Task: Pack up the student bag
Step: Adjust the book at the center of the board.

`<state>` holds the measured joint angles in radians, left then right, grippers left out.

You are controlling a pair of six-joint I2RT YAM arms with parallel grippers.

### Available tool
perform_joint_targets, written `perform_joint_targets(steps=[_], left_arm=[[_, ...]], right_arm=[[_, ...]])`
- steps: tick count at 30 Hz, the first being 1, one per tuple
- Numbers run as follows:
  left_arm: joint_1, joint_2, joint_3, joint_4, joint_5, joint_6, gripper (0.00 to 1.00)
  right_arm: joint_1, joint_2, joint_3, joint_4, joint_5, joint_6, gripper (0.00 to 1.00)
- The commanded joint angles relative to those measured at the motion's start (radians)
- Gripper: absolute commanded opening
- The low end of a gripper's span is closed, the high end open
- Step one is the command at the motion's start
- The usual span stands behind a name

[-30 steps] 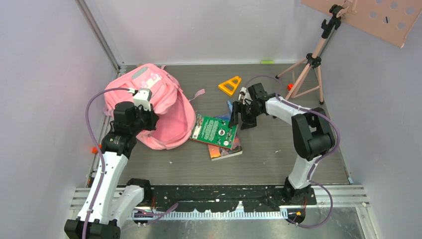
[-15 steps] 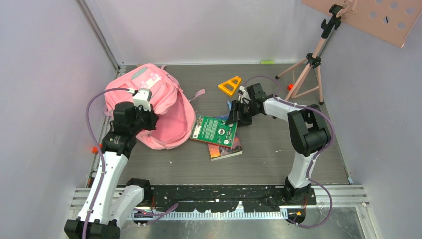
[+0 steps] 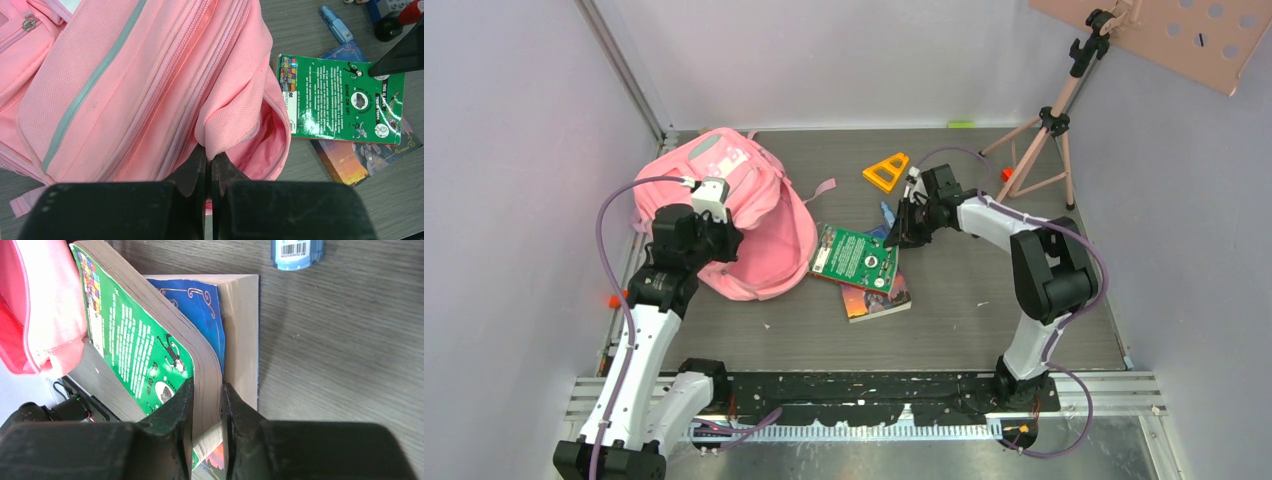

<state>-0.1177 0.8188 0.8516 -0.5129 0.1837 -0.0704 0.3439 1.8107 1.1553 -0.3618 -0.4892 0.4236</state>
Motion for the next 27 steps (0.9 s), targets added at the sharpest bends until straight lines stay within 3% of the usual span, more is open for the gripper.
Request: perform_joint_targets(steps=[1, 12, 24, 27], left_arm=[[-0.004, -0.021, 0.027, 0.108, 0.035, -0.009, 0.0], [-0.004, -0.028, 0.027, 0.108, 0.04, -0.011, 0.0], [-0.004, -0.031, 0.027, 0.109, 0.042, -0.012, 0.0], [-0.004, -0.032, 0.026, 0.109, 0.044, -0.012, 0.0]], right_arm=[[0.003, -0.103, 0.002, -0.051, 0.121, -0.011, 0.17], [0.038, -0.261, 0.071, -0.214, 0.266, -0.047, 0.11], [0.205, -0.234, 0.074, -0.294, 0.479, -0.025, 0.31], [0.245, -0.203, 0.065, -0.284, 0.485, -0.001, 0.31]])
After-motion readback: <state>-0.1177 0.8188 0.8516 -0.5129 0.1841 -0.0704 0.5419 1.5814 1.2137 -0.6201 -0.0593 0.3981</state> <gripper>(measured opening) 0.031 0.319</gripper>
